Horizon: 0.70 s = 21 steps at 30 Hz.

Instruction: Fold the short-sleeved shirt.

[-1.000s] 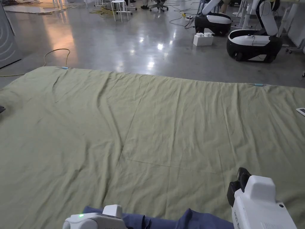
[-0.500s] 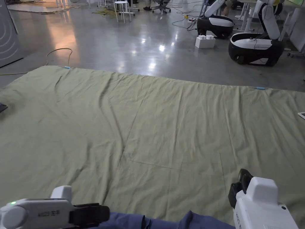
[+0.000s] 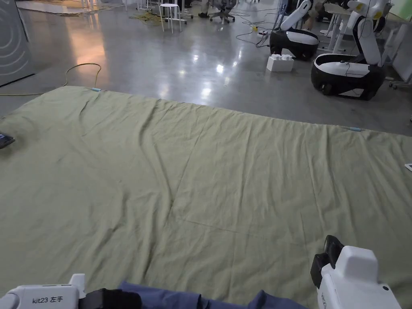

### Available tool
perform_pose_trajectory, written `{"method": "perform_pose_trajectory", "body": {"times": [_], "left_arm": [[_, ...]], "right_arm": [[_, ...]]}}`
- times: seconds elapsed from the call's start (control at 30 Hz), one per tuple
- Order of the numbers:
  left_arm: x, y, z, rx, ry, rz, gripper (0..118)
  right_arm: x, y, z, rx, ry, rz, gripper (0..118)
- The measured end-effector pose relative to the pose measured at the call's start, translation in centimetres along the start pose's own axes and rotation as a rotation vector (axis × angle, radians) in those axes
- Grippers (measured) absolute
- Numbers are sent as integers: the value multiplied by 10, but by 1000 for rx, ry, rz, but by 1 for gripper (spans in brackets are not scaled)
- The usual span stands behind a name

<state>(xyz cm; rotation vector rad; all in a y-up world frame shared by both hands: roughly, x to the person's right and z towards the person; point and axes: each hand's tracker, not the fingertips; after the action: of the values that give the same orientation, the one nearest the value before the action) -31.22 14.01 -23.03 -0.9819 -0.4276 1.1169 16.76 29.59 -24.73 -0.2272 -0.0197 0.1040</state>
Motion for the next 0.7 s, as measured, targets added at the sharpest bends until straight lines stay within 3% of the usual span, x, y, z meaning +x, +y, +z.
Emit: {"method": "perform_pose_trajectory", "body": {"times": [0.03,0.07,0.2,0.27,0.37,0.4,0.47,0.53,0.63,0.7], "left_arm": [[-1,-4,-7,10,24,-28,18],[-1,-7,-11,14,73,-54,16],[9,-13,-5,39,55,18,14],[37,-2,17,52,109,-105,14],[70,2,37,78,152,-164,14],[40,28,46,101,185,-219,14],[47,45,68,116,234,-278,14],[74,48,87,128,342,-298,14],[108,49,102,137,565,-480,14],[129,43,98,143,680,-492,14]], "right_arm": [[-1,1,1,0,0,2,0],[-2,1,1,2,0,2,0],[-3,4,1,0,2,1,0],[-4,7,1,2,5,4,0],[-6,9,0,10,14,13,0],[-7,9,-1,12,18,14,0],[-8,9,-2,13,22,17,0],[-10,9,-3,14,26,17,0],[-12,10,-3,20,34,13,0],[-13,10,-3,23,38,11,0]]}}
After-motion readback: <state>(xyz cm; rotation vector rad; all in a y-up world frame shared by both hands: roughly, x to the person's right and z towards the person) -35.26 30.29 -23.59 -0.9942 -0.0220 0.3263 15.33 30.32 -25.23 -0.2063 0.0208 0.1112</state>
